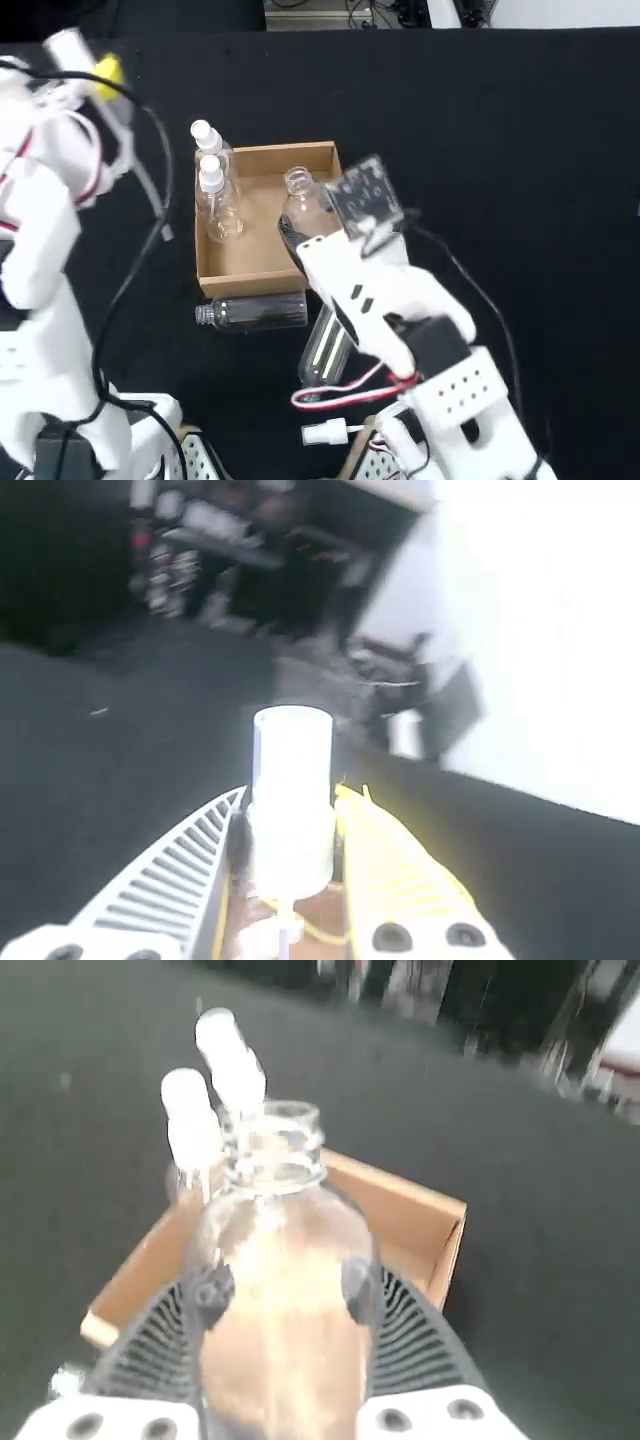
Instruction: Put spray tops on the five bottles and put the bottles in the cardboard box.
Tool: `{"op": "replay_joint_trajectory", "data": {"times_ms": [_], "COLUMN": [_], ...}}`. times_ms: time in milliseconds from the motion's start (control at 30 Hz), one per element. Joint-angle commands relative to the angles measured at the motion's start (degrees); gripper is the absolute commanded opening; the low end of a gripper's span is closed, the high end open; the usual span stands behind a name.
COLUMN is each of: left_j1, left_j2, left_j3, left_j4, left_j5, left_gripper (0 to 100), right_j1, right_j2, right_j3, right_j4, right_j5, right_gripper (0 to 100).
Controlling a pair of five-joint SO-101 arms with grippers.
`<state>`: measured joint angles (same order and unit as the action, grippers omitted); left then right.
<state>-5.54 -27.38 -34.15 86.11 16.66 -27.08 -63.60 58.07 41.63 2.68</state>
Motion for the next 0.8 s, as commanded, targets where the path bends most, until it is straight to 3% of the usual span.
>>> {"op": "replay_joint_trajectory", "data": {"times_ms": [0,200,367,767], "left_j1": [8.9,18.1,21.2,22.7], "left_j2": [-1.4,-0.9,-0.3,-0.2], "left_j3": [-2.6,0.5,8.3,11.6], "left_j4": [-7.1,-18.6,-29.0,-30.9], "left_j5": [4.4,4.8,4.8,5.2], "left_gripper": [3,3,3,3], "right_j1": [-1.0,-1.0,-1.0,-1.0], "right_j2": [-8.7,-12.2,-12.2,-12.2], "right_j3": [4.9,7.2,7.3,7.3], "right_j4": [-7.4,-7.8,-7.8,-7.8], "right_j5": [-0.4,-0.7,-0.9,-0.9], "right_gripper": [1.1,1.1,1.1,1.1]}}
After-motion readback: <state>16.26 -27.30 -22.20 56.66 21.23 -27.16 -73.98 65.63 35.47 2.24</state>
